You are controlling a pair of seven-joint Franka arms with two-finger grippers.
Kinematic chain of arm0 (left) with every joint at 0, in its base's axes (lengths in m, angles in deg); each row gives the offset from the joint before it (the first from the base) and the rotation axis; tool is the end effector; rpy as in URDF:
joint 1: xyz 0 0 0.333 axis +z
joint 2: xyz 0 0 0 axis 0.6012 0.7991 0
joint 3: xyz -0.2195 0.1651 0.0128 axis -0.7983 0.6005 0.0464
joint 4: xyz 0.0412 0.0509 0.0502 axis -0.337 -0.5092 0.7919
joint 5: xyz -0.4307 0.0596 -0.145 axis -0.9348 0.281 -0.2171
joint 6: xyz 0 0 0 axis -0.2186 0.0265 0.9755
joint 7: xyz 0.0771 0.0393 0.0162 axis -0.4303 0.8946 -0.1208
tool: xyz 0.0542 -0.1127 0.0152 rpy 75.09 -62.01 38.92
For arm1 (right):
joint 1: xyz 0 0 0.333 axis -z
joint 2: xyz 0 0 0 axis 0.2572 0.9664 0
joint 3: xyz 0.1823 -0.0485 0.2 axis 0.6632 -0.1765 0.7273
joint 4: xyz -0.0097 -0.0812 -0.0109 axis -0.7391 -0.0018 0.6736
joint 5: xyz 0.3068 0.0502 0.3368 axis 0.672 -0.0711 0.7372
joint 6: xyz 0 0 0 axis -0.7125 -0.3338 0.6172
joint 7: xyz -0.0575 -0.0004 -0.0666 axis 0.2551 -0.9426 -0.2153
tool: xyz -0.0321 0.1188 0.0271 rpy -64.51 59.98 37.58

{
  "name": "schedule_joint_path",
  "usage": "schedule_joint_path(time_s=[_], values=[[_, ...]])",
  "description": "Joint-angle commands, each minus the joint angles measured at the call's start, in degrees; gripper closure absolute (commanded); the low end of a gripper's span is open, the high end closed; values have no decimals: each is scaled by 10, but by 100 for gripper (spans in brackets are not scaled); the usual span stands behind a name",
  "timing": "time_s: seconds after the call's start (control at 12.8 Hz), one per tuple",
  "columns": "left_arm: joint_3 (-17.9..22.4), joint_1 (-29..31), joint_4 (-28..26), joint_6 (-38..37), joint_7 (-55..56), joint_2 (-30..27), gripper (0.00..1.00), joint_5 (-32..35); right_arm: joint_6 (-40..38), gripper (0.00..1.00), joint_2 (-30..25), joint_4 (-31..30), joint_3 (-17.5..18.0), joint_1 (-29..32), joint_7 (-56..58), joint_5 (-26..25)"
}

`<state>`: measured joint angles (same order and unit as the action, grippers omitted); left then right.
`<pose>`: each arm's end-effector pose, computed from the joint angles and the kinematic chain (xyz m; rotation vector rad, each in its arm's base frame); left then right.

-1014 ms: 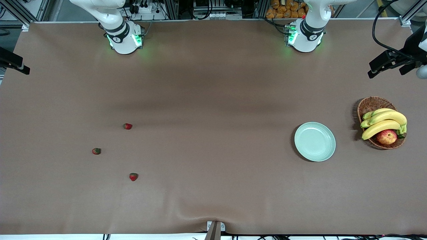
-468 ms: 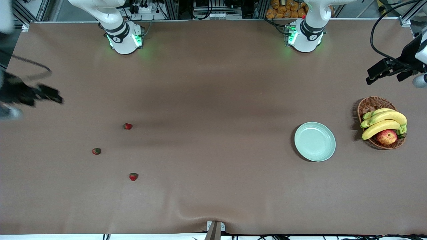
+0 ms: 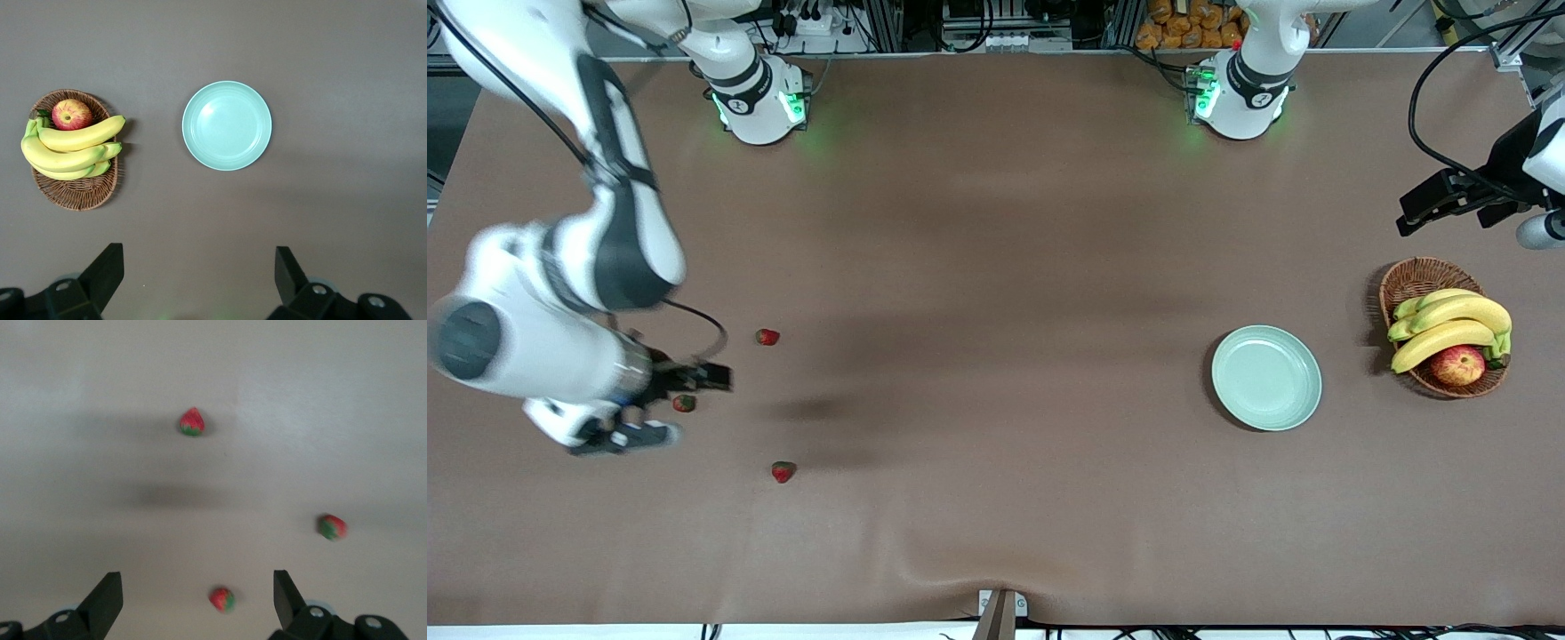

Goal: Collect all strawberries into plate
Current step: 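Reach the right gripper down and grasp the nearest red strawberry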

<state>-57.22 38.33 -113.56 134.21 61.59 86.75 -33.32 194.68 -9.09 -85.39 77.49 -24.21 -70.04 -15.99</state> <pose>0.6124 -0.0358 0.5816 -3.1294 -0.1662 0.0191 0.7394 0.1101 0.2773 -3.1036 -0.0952 0.1219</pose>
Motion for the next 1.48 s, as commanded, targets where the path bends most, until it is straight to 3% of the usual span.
schedule_joint_path(time_s=[0.0, 0.16, 0.47, 1.01, 1.09, 1.25, 1.4], values=[[1, -1, -2, 3, -11, -6, 0, -7, 94, 0, 70, 23, -6, -22, -61, -2], [1, 2, -2, 3, -11, -7, 0, -11, 167, 0, 103, 24, -7, -22, -68, -5], [1, 4, -2, 3, -11, -6, 0, -11, 231, 0, 159, 43, -8, -19, -126, -6], [2, 6, -6, 16, -11, -4, 0, -11, 288, 3, 197, 45, -9, -26, -166, -10], [2, 6, -7, 16, -10, -4, 0, -11, 288, 25, 197, 45, -10, -26, -164, -11], [2, 7, -12, 17, -11, -4, 0, -11, 287, 100, 196, 45, -9, -26, -162, -20], [2, 6, -14, 24, -10, -4, 0, -11, 287, 100, 196, 45, -9, -25, -160, -31]])
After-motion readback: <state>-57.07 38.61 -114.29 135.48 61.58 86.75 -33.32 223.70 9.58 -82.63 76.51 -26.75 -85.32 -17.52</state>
